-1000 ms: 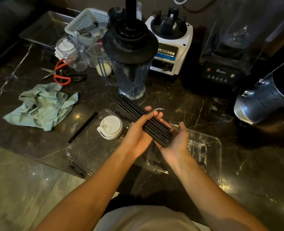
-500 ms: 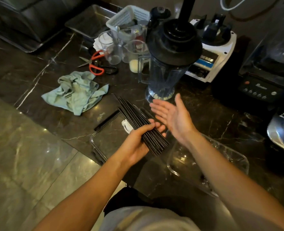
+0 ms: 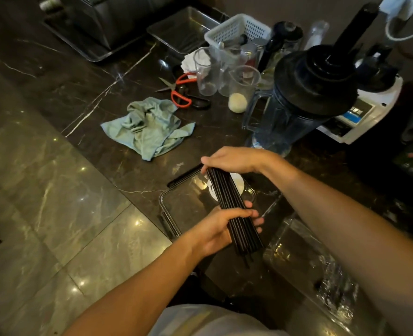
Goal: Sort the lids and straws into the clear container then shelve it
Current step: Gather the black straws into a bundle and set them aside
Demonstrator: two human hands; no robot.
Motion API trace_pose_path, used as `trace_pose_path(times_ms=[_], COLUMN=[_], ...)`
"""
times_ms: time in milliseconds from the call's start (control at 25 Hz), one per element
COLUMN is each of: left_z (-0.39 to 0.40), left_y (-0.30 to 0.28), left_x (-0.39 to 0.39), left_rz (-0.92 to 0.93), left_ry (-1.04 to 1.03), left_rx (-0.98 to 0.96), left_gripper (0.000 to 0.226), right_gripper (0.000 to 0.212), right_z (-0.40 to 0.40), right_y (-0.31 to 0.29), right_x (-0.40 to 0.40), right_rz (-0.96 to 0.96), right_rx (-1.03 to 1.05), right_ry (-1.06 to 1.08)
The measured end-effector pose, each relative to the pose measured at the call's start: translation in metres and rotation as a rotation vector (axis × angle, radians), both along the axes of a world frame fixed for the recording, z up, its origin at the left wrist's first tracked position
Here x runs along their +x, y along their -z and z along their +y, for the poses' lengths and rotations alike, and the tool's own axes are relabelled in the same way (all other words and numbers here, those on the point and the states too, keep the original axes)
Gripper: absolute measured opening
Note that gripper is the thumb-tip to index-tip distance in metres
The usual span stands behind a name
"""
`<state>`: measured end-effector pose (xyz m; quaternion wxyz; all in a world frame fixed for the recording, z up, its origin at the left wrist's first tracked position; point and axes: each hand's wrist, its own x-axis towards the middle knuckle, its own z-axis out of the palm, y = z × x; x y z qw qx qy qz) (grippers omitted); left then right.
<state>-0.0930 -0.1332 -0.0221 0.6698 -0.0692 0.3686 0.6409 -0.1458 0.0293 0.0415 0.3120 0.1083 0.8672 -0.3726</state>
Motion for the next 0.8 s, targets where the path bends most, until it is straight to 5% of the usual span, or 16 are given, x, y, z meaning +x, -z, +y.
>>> trace_pose_path(times_ms=[360,600,680,800], left_z=[-0.001,0.007,0.010,0.013], left_y=[0.003,0.005,0.003,-0.001], left_x=[-0.007,-0.032,-0.029,-0.013], left_rz=[-0.036,0.018,0.094,0.127], left_ry=[-0.012,-0.181,-0.077,0.139], left_rx=[-0.040,-0.034,-0.035,-0.001], left_gripper=[0.021,0.008,0.018,0.023], right_gripper=[0.053,0.045,0.043,0.046], right_z=[-0.004,-0.014,-0.011,0.000], right_y=[-0.001,0.028,0.030,0.018], right_x=[-0.006,0.059,0.076,0.074], right_rz=[0.011,0.565,0.596,0.541], right_rx=[0.013,-0.478,-0.530,-0.395], right_ry=[-0.002,0.927,1.011,0.868])
